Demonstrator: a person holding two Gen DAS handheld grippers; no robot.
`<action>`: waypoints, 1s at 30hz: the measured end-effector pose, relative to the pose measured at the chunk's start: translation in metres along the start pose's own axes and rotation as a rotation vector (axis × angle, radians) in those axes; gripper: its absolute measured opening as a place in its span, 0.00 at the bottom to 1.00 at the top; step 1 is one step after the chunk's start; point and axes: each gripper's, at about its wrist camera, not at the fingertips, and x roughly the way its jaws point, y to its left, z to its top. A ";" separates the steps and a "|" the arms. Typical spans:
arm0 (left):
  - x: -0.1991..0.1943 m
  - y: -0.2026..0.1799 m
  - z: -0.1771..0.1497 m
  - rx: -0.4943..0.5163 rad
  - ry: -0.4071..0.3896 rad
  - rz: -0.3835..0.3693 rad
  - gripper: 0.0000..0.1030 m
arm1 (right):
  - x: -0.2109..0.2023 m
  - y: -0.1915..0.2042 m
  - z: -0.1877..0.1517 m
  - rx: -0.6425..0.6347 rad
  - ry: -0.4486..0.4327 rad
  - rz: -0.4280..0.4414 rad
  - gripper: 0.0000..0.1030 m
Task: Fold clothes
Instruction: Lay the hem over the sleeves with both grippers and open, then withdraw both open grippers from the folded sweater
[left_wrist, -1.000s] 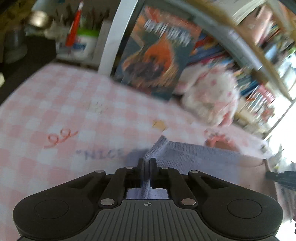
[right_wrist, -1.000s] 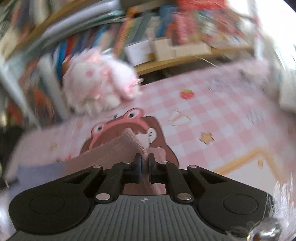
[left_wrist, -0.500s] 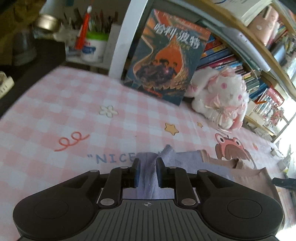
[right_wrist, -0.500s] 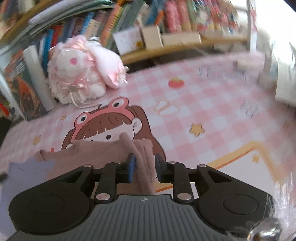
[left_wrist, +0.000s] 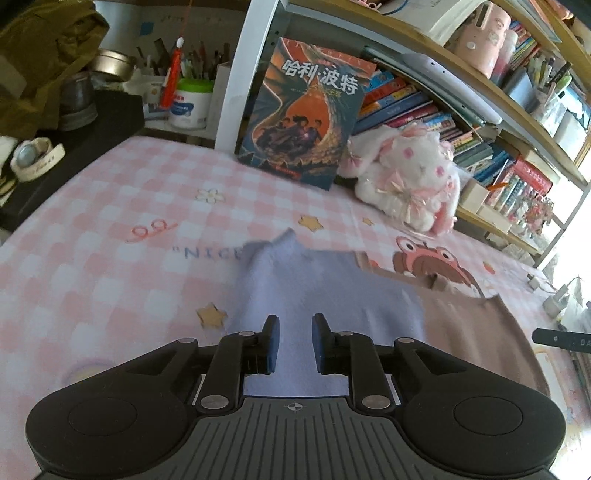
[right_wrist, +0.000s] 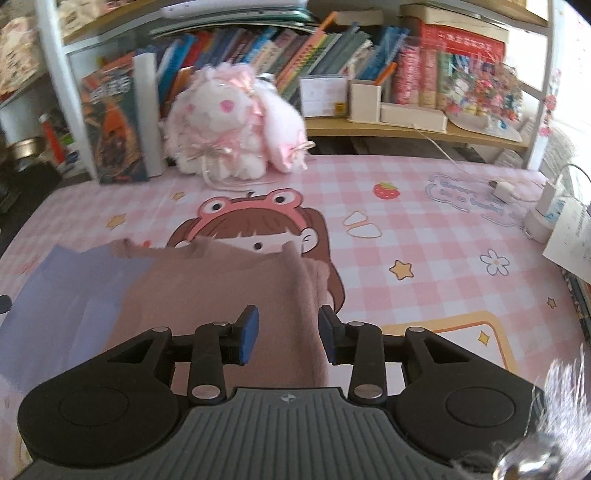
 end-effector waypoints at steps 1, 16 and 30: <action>-0.004 -0.006 -0.004 -0.002 -0.006 0.007 0.19 | -0.003 -0.001 -0.002 -0.010 -0.001 0.012 0.34; -0.035 -0.095 -0.067 -0.059 -0.081 0.119 0.19 | -0.036 -0.037 -0.039 -0.182 0.069 0.163 0.37; -0.043 -0.144 -0.095 -0.067 -0.055 0.245 0.25 | -0.046 -0.066 -0.062 -0.246 0.084 0.233 0.43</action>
